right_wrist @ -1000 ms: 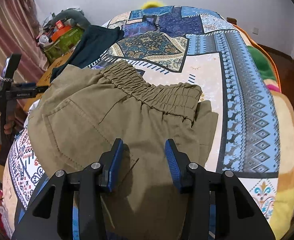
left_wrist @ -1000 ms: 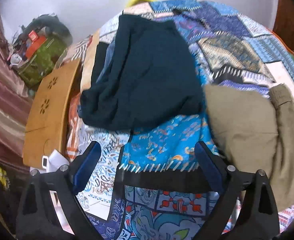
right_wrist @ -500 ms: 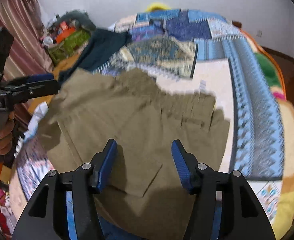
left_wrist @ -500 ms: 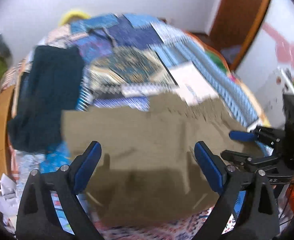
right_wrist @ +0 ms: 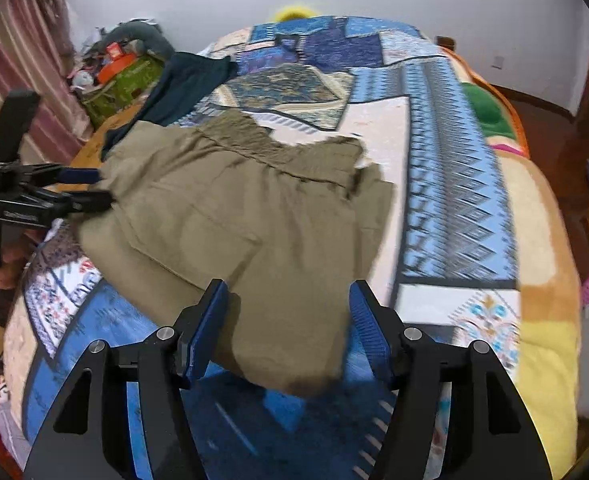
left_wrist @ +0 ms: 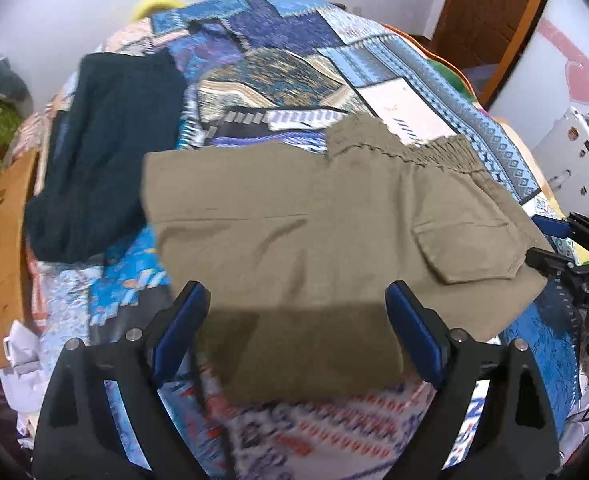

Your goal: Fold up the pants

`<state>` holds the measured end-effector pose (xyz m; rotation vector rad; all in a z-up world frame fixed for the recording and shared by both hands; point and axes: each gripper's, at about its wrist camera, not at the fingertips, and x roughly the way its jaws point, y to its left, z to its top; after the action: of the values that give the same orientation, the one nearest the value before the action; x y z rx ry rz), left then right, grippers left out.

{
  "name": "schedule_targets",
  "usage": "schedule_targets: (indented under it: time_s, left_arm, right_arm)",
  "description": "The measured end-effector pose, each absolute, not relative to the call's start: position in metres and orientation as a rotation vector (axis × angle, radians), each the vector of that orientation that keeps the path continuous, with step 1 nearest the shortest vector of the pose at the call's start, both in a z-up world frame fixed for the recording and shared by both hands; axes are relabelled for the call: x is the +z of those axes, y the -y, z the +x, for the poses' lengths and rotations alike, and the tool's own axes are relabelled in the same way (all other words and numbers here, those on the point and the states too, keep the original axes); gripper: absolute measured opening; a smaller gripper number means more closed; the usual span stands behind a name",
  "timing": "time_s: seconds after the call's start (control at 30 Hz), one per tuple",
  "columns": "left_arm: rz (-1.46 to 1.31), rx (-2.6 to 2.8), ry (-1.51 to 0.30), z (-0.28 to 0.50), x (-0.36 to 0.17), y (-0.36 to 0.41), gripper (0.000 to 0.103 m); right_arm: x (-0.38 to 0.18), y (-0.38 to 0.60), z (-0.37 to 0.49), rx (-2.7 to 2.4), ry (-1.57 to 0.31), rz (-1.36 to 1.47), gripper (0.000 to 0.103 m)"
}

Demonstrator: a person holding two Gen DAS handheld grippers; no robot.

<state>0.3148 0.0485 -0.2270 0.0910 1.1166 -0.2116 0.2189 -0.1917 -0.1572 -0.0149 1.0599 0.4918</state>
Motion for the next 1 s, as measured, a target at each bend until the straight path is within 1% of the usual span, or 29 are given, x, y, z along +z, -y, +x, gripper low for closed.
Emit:
schedule_targets:
  time_s: [0.23, 0.43, 0.47, 0.53, 0.57, 0.7, 0.8, 0.87, 0.9, 0.97, 1.0]
  left_arm:
    - [0.067, -0.118, -1.079, 0.317, -0.212, -0.083, 0.092]
    - [-0.063, -0.079, -1.125, 0.337, -0.228, -0.113, 0.091]
    - [-0.085, -0.074, -1.137, 0.340, -0.231, -0.116, 0.089]
    - [-0.155, -0.083, -1.176, 0.349, -0.242, -0.124, 0.074]
    - [-0.178, -0.090, -1.191, 0.352, -0.247, -0.126, 0.071]
    - [-0.179, -0.093, -1.191, 0.363, -0.253, -0.125, 0.071]
    - [-0.188, -0.105, -1.188, 0.371, -0.256, -0.123, 0.067]
    - [-0.197, -0.108, -1.185, 0.376, -0.257, -0.124, 0.062]
    - [-0.200, -0.107, -1.183, 0.378, -0.257, -0.125, 0.060]
    - [-0.199, -0.100, -1.176, 0.380, -0.257, -0.125, 0.054]
    - [-0.197, -0.095, -1.172, 0.380, -0.257, -0.125, 0.051]
  right_arm:
    - [-0.159, 0.213, 0.229, 0.438, -1.064, 0.060, 0.059]
    - [-0.180, 0.217, 0.256, 0.431, -1.124, 0.175, 0.059]
    - [-0.182, 0.216, 0.259, 0.434, -1.133, 0.190, 0.059]
    - [-0.188, 0.214, 0.267, 0.438, -1.144, 0.224, 0.059]
    - [-0.190, 0.212, 0.271, 0.437, -1.146, 0.228, 0.059]
    - [-0.194, 0.206, 0.283, 0.444, -1.153, 0.230, 0.059]
    - [-0.197, 0.206, 0.288, 0.460, -1.159, 0.219, 0.059]
    - [-0.199, 0.206, 0.293, 0.467, -1.171, 0.233, 0.059]
    - [-0.201, 0.205, 0.296, 0.470, -1.178, 0.235, 0.058]
    - [-0.203, 0.203, 0.297, 0.470, -1.181, 0.215, 0.053]
    - [-0.203, 0.200, 0.297, 0.475, -1.181, 0.201, 0.047]
